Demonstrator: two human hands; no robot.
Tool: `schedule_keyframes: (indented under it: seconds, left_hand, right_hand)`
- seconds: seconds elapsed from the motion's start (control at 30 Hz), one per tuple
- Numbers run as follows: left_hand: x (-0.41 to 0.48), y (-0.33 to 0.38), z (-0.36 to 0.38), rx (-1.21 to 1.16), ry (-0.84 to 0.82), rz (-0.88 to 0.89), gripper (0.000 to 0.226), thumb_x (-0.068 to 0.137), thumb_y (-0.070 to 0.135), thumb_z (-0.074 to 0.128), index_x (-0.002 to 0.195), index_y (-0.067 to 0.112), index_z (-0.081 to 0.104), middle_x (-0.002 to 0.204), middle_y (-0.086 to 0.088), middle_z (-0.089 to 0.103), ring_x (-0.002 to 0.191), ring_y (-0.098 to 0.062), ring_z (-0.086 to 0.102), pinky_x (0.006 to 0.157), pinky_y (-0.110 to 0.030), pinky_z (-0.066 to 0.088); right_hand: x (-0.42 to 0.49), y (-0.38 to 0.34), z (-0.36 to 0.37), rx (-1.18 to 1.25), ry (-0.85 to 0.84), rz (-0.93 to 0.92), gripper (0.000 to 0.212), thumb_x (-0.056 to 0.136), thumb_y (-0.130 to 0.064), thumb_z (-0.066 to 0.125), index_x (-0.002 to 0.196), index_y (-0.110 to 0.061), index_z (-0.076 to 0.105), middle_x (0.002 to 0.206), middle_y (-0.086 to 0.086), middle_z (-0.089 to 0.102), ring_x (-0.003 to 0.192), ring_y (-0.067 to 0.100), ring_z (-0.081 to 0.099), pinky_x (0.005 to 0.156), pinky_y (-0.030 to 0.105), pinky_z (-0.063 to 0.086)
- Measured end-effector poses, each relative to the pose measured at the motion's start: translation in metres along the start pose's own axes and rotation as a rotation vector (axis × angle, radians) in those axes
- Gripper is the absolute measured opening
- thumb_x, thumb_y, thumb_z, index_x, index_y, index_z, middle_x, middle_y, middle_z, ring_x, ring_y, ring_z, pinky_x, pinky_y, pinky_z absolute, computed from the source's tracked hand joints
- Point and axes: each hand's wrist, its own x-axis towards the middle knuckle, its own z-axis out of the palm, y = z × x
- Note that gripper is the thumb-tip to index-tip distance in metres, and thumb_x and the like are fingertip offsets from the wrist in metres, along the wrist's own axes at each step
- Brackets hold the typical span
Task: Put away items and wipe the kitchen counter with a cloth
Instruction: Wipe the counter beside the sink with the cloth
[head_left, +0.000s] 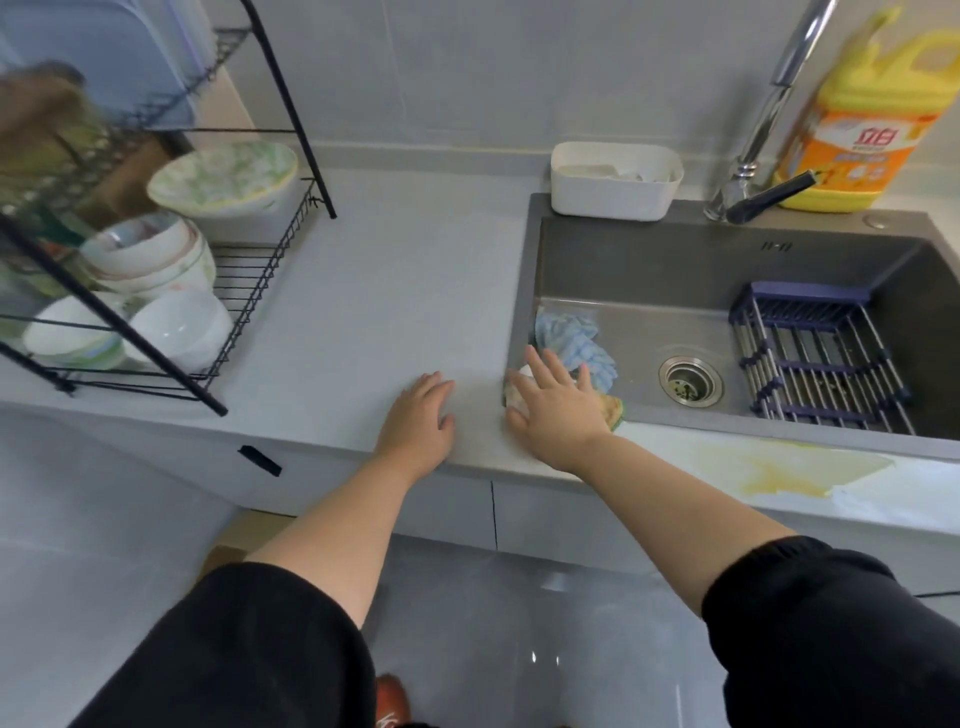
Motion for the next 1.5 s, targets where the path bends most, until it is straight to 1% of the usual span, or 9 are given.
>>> schedule_keyframes:
  seconds: [0.23,0.4,0.57,0.67,0.77,0.87,1.0,1.2,1.5]
  left_hand:
    - [-0.036,-0.071,-0.092,-0.116,0.056,-0.136,0.037,0.096,0.012,0.043,0.131,0.014,0.056,0.137,-0.003,0.053,0.125,-0.021,0.049,0.104,-0.028,0.037]
    - [-0.058,-0.154,-0.166,-0.161,0.221,-0.273,0.029,0.096,0.015,0.046,0.116,0.017,0.067,0.114,-0.003,0.068,0.106,-0.023,0.060,0.087,-0.029,0.047]
    - [-0.070,-0.222,-0.216,-0.174,0.460,-0.321,0.022,0.092,0.013,0.051,0.099,0.016,0.071,0.088,-0.003,0.069,0.082,-0.021,0.060,0.064,-0.025,0.037]
    - [-0.065,-0.251,-0.238,-0.189,0.667,-0.354,0.021,0.088,0.007,0.051,0.096,0.009,0.070,0.095,-0.004,0.067,0.085,-0.022,0.058,0.065,-0.024,0.033]
    - [-0.053,-0.268,-0.252,-0.231,0.893,-0.444,0.014,0.082,0.007,0.057,0.095,0.004,0.061,0.105,-0.009,0.055,0.098,-0.024,0.051,0.071,-0.027,0.034]
    - [-0.043,-0.275,-0.260,-0.406,1.090,-0.570,0.036,0.076,0.008,0.063,0.109,0.001,0.052,0.117,-0.014,0.050,0.108,-0.031,0.048,0.086,-0.036,0.042]
    - [-0.031,-0.277,-0.260,-0.640,0.942,-0.602,0.079,0.082,0.011,0.062,0.148,0.014,0.021,0.150,-0.008,0.033,0.137,-0.026,0.033,0.111,-0.042,0.033]
    - [-0.030,-0.246,-0.236,-0.610,0.851,-0.441,0.040,0.089,0.015,0.048,0.129,0.017,0.044,0.117,-0.001,0.057,0.108,-0.024,0.055,0.088,-0.039,0.047]
    - [-0.021,-0.175,-0.201,-0.303,0.787,-0.184,0.012,0.099,0.018,0.037,0.098,0.010,0.046,0.081,-0.006,0.061,0.072,-0.030,0.055,0.059,-0.034,0.038]
  right_hand:
    - [0.042,-0.109,-0.038,0.111,0.069,-0.131,0.054,0.098,-0.038,0.035,0.147,-0.016,0.025,0.160,0.005,0.005,0.147,0.021,0.000,0.118,0.048,0.002]
    - [0.084,-0.226,-0.070,0.500,0.050,-0.201,0.068,0.092,-0.032,0.054,0.149,-0.016,0.021,0.158,0.004,0.015,0.145,0.019,0.014,0.117,0.032,0.016]
    - [0.116,-0.326,-0.087,0.622,0.055,-0.291,0.067,0.087,-0.031,0.060,0.144,-0.014,0.030,0.145,0.005,0.040,0.134,0.022,0.035,0.107,0.031,0.031]
    - [0.129,-0.359,-0.085,0.546,0.168,-0.222,0.043,0.089,-0.031,0.055,0.128,-0.013,0.048,0.118,0.009,0.059,0.108,0.028,0.055,0.088,0.038,0.049]
    - [0.134,-0.367,-0.085,0.494,0.286,-0.104,0.026,0.091,-0.023,0.047,0.111,-0.011,0.058,0.102,0.010,0.065,0.094,0.031,0.059,0.077,0.037,0.051]
    - [0.135,-0.367,-0.085,0.434,0.292,-0.084,0.020,0.089,-0.020,0.046,0.102,-0.012,0.059,0.094,0.008,0.066,0.088,0.031,0.060,0.074,0.036,0.051]
    - [0.135,-0.344,-0.088,0.322,0.310,-0.056,0.013,0.090,-0.024,0.045,0.091,-0.014,0.052,0.082,0.007,0.061,0.081,0.033,0.056,0.066,0.034,0.045]
    - [0.136,-0.274,-0.096,0.220,0.336,0.121,0.033,0.096,-0.039,0.040,0.089,-0.012,0.058,0.079,0.010,0.058,0.083,0.035,0.057,0.064,0.033,0.040]
    - [0.153,-0.177,-0.125,0.730,0.240,0.356,0.036,0.097,-0.037,0.050,0.081,-0.005,0.056,0.054,0.007,0.065,0.045,0.018,0.063,0.064,0.031,0.055]
